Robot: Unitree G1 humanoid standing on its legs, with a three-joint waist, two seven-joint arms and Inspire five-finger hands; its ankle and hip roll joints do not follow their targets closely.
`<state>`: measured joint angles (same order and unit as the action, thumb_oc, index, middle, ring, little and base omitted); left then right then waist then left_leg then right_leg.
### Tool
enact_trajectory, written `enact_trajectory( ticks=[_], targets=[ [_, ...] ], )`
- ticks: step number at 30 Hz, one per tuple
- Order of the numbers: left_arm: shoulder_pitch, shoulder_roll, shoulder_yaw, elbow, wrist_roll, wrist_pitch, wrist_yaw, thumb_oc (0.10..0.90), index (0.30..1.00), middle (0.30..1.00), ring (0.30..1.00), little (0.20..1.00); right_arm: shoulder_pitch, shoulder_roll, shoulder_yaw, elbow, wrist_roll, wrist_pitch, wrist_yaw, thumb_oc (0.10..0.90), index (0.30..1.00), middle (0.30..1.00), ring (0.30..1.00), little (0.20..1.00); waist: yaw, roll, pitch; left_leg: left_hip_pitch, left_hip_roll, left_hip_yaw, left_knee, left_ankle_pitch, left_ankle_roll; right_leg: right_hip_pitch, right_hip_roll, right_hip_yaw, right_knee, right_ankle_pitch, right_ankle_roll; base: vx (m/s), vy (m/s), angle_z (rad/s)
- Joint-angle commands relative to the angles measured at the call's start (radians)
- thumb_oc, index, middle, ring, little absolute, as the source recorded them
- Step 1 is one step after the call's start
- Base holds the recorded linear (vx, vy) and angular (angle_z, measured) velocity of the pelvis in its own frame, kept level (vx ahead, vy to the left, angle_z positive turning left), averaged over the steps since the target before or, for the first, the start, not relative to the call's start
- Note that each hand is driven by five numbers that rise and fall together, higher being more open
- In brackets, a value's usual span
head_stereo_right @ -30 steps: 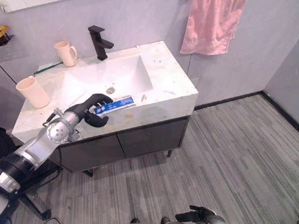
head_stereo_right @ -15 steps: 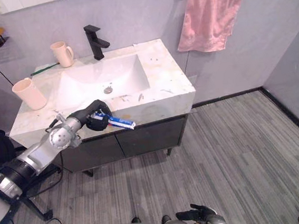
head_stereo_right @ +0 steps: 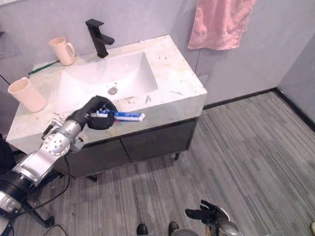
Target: Organize the bathroom.
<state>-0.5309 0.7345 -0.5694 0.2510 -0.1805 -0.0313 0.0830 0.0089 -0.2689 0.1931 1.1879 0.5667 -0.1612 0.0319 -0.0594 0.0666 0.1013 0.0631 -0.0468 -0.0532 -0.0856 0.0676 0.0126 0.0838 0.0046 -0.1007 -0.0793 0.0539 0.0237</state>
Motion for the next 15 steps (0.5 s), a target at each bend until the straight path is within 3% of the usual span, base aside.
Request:
enact_trajectory(
  ticks=[1, 3, 7, 9, 10, 11, 13, 14, 15],
  targets=[
    [-0.106, 0.007, 0.243, -0.099, -0.12, -0.192, 0.113, 0.4, 0.3, 0.3, 0.3, 0.3, 0.018, -0.019, -0.073, -0.034, 0.051, -0.126, -0.054, 0.8, 0.9, 0.9, 0.9, 0.9, -0.01, -0.048, -0.04, 0.038, -0.026, 0.093, 0.045, -0.061, 0.026, -0.01, -0.013, 0.029, -0.008, 0.022, 0.039, -0.1, 0.069, -0.14],
    [-0.1, 0.001, 0.27, -0.119, -0.136, -0.199, 0.126, 0.4, 0.3, 0.3, 0.3, 0.3, 0.032, -0.018, -0.107, -0.035, 0.059, -0.166, -0.093, 0.8, 0.9, 0.9, 0.9, 0.9, -0.016, -0.051, -0.039, 0.041, -0.026, 0.098, 0.041, -0.062, 0.027, -0.012, -0.011, 0.035, -0.008, 0.025, 0.04, -0.07, 0.055, -0.17],
    [-0.076, -0.012, 0.323, -0.169, -0.212, -0.223, 0.119, 0.4, 0.3, 0.3, 0.3, 0.3, 0.076, -0.022, -0.215, -0.14, 0.041, -0.3, -0.284, 0.8, 0.9, 0.9, 0.9, 0.9, -0.043, -0.056, -0.032, 0.052, -0.027, 0.107, 0.021, -0.057, 0.031, -0.02, -0.005, 0.06, -0.008, 0.038, 0.046, -0.09, 0.073, -0.1],
    [-0.056, -0.05, 0.344, -0.22, -0.277, -0.229, 0.133, 0.4, 0.3, 0.3, 0.3, 0.3, 0.109, -0.022, -0.285, -0.357, -0.109, -0.385, -0.571, 0.8, 0.9, 0.9, 0.9, 0.9, -0.073, -0.059, -0.024, 0.059, -0.027, 0.115, 0.002, -0.054, 0.036, -0.03, -0.002, 0.081, -0.004, 0.049, 0.053, -0.14, 0.093, -0.17],
    [-0.052, -0.059, 0.347, -0.233, -0.288, -0.229, 0.141, 0.4, 0.3, 0.3, 0.3, 0.3, 0.114, -0.022, -0.294, -0.401, -0.134, -0.399, -0.626, 0.8, 0.9, 0.9, 0.9, 0.9, -0.079, -0.061, -0.022, 0.06, -0.027, 0.117, 0.001, -0.054, 0.036, -0.032, -0.002, 0.084, -0.003, 0.051, 0.054, -0.11, 0.071, -0.26],
    [-0.038, -0.076, 0.358, -0.255, -0.304, -0.227, 0.15, 0.4, 0.3, 0.3, 0.3, 0.3, 0.125, -0.027, -0.318, -0.517, -0.227, -0.427, -0.774, 0.8, 0.9, 0.9, 0.9, 0.9, -0.091, -0.062, -0.018, 0.063, -0.027, 0.12, -0.002, -0.056, 0.038, -0.037, -0.002, 0.09, 0.0, 0.054, 0.057, -0.09, 0.064, -0.29],
    [-0.021, -0.106, 0.373, -0.282, -0.335, -0.22, 0.148, 0.4, 0.3, 0.3, 0.3, 0.3, 0.134, -0.037, -0.365, -0.673, -0.322, -0.424, -0.88, 0.8, 0.9, 0.9, 0.9, 0.9, -0.105, -0.061, -0.014, 0.063, -0.028, 0.125, -0.002, -0.058, 0.041, -0.041, -0.002, 0.097, 0.003, 0.056, 0.059, -0.09, 0.074, -0.23],
    [-0.004, -0.128, 0.389, -0.31, -0.366, -0.209, 0.152, 0.4, 0.3, 0.3, 0.3, 0.3, 0.141, -0.052, -0.413, -0.811, -0.458, -0.428, -0.974, 0.8, 0.9, 0.9, 0.9, 0.9, -0.117, -0.06, -0.01, 0.065, -0.03, 0.129, -0.002, -0.059, 0.045, -0.044, -0.002, 0.105, 0.005, 0.058, 0.062, -0.07, 0.072, -0.11],
    [0.001, -0.134, 0.394, -0.317, -0.379, -0.205, 0.147, 0.4, 0.3, 0.3, 0.3, 0.3, 0.142, -0.061, -0.429, -0.856, -0.501, -0.437, -0.997, 0.8, 0.9, 0.9, 0.9, 0.9, -0.121, -0.06, -0.01, 0.065, -0.031, 0.13, -0.002, -0.06, 0.047, -0.045, -0.003, 0.108, 0.005, 0.059, 0.063, -0.09, 0.089, -0.11]
  ],
)
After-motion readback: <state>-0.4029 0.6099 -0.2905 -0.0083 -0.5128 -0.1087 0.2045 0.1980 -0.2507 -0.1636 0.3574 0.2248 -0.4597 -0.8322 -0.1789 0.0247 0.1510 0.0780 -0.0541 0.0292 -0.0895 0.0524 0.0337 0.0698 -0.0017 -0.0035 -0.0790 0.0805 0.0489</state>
